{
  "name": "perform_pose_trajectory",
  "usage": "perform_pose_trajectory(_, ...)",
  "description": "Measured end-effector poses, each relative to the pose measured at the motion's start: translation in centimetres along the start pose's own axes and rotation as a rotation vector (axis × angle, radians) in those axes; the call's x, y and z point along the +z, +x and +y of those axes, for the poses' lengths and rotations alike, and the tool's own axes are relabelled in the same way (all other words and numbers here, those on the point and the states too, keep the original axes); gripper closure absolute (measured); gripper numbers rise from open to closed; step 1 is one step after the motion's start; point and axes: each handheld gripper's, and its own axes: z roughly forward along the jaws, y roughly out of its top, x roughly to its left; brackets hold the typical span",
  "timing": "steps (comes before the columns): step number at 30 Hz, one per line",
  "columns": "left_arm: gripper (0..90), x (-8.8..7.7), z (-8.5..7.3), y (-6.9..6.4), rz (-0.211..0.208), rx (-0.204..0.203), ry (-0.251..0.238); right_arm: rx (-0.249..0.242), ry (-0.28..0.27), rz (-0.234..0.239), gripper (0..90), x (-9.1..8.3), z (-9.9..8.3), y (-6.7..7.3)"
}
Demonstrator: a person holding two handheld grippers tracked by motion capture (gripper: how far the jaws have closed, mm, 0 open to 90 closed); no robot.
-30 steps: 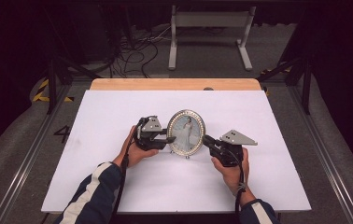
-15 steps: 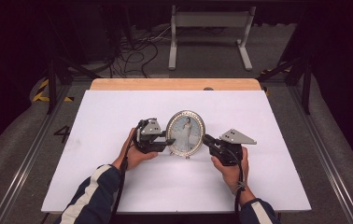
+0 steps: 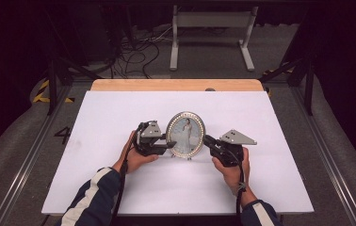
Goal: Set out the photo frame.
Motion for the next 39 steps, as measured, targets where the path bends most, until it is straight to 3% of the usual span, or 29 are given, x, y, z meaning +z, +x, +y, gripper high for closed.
perform_pose_trajectory(4,58.3,-0.2,-0.1,0.1,-0.014,0.000,-0.003,-0.009,0.000,-0.001,81.0,0.0,-0.1,0.1)
perform_pose_trajectory(9,53.6,-0.9,-0.1,0.2,-0.004,-0.007,-0.035,0.001,-0.003,0.000,79.7,-0.2,-0.1,0.0)
perform_pose_trajectory(12,55.8,-1.5,-0.1,0.3,-0.003,-0.019,-0.049,0.000,0.002,0.006,79.3,-0.2,-0.2,0.0)
perform_pose_trajectory(20,68.5,-1.6,-0.3,0.5,-0.003,-0.012,-0.030,-0.004,0.034,0.039,76.7,0.3,-0.8,0.3)
perform_pose_trajectory(25,69.1,-1.6,-0.1,0.4,0.006,-0.006,-0.032,-0.013,0.049,0.045,75.1,0.8,-1.0,0.6)
perform_pose_trajectory(28,69.7,-1.5,-0.1,0.4,-0.009,-0.032,-0.045,-0.010,0.053,0.044,74.8,0.8,-1.0,0.5)
perform_pose_trajectory(32,69.9,-1.4,-0.1,0.1,-0.016,-0.046,-0.037,0.038,0.046,0.057,75.0,0.8,-0.8,0.1)
perform_pose_trajectory(37,69.5,-0.9,0.1,-0.6,-0.015,-0.031,-0.039,0.043,0.042,0.019,74.6,0.7,-0.6,-0.1)
perform_pose_trajectory(39,69.4,-0.7,0.1,-0.8,-0.015,-0.042,-0.047,0.047,0.046,0.019,74.6,0.6,-0.6,-0.2)
